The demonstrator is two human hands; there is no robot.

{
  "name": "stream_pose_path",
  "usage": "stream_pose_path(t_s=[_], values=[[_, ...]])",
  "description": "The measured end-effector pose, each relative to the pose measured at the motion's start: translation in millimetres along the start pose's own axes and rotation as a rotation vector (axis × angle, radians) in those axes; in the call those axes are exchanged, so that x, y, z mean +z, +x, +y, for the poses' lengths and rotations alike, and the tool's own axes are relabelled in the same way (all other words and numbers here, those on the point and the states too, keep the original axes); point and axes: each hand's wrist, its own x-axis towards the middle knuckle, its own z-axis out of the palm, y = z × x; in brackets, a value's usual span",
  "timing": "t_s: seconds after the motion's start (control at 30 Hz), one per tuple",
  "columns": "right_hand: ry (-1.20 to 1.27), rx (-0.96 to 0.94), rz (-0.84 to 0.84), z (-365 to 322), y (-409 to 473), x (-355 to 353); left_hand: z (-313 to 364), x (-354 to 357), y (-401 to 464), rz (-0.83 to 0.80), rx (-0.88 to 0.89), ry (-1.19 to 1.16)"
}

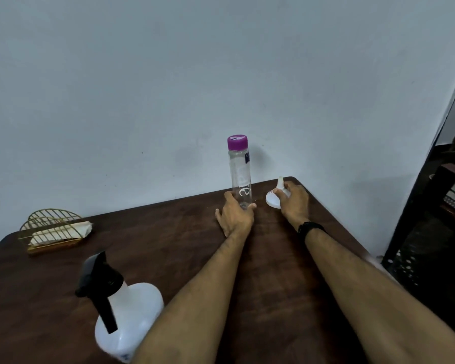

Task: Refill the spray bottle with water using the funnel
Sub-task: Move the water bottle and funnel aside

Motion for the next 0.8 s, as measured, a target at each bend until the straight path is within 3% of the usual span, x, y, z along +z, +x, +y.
stream_pose_path(t_s=[0.17,0.3,0.47,0.63,0.8], values=[[-0.029,-0.019,-0.018,-1,-2,-1,-4,-2,1,0.001,0.001,0.021],[0.043,0.063,0.094,-11,-12,-11,-10,-15,-14,-0.007,0.03,0.001],[0.009,-0.01,0.198,-20,-40,-24,-34,-37,-49,-0.148,0.223,0.289],[0.069,-0.139,0.033,-34,-84,-25,-52,-62,-103,-0.328,0.35,0.527],[0.182,-0.195,-0.125,-60,-152,-24,-70,-97,-149,-0.389,0.435,0.544]])
